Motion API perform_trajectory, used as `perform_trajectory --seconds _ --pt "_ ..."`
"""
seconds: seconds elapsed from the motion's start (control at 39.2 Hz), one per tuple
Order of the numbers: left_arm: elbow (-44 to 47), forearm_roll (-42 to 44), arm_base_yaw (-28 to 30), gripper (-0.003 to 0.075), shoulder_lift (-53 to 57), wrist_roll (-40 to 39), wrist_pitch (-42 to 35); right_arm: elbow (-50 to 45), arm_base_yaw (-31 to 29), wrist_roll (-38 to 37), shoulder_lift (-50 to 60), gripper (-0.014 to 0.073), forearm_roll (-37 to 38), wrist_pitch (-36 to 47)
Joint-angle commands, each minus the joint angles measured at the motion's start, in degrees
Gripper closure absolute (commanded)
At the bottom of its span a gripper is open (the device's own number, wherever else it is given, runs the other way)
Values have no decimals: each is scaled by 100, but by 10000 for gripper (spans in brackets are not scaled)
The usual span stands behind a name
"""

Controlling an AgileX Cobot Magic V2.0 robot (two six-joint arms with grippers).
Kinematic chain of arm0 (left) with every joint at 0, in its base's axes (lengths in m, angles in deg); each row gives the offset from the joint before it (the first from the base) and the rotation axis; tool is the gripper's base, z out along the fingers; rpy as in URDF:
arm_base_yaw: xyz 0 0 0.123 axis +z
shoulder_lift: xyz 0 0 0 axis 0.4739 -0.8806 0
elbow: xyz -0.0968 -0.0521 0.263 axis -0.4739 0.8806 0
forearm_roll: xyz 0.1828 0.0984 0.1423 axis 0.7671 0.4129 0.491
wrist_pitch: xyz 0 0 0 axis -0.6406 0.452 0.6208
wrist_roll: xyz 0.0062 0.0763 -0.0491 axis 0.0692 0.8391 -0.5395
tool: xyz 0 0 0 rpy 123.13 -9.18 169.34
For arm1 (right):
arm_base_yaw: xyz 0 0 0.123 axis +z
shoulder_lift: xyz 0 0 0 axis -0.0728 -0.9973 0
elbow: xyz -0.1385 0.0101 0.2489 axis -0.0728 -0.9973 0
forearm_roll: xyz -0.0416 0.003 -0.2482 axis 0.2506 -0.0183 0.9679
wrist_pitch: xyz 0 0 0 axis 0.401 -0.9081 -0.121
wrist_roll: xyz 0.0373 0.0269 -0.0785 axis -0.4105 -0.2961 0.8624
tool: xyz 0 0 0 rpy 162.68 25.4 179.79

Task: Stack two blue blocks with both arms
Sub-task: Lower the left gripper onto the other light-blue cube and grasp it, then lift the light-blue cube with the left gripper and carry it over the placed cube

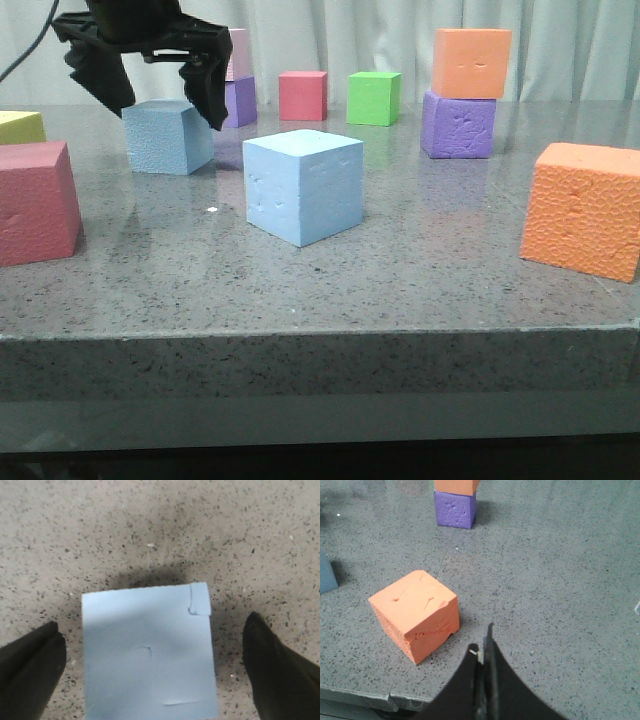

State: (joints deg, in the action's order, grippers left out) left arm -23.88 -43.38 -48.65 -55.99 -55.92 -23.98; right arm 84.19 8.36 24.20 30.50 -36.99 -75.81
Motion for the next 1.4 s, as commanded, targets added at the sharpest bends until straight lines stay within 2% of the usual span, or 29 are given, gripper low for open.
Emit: perform_trajectory --seconds 0.0,0.08,0.23,0.33,0.74,1.05,1.2,1.38 --pt "-192 -67 -5 32 338 -1 -196 144 -25 5 -20 664 -35 474" --pt "-192 -67 -5 76 338 -1 -165 144 -25 5 -20 664 -35 474" --pt "-192 -67 -5 258 338 -1 -114 144 -25 5 -20 664 -35 474" --pt "-192 -67 -5 320 349 -1 -80 144 -25 5 -20 664 -35 474" --pt "-833 -94 -29 322 716 -1 736 144 -25 5 -20 664 -35 468" --pt "-867 -110 -140 322 1360 -1 1458 125 -25 5 -20 664 -35 420" --pt "-857 -248 -140 322 1668 -1 1460 125 -25 5 -20 664 -35 395" --pt "-757 -847 -221 322 1981 11 1460 125 -25 5 -20 664 -35 395"
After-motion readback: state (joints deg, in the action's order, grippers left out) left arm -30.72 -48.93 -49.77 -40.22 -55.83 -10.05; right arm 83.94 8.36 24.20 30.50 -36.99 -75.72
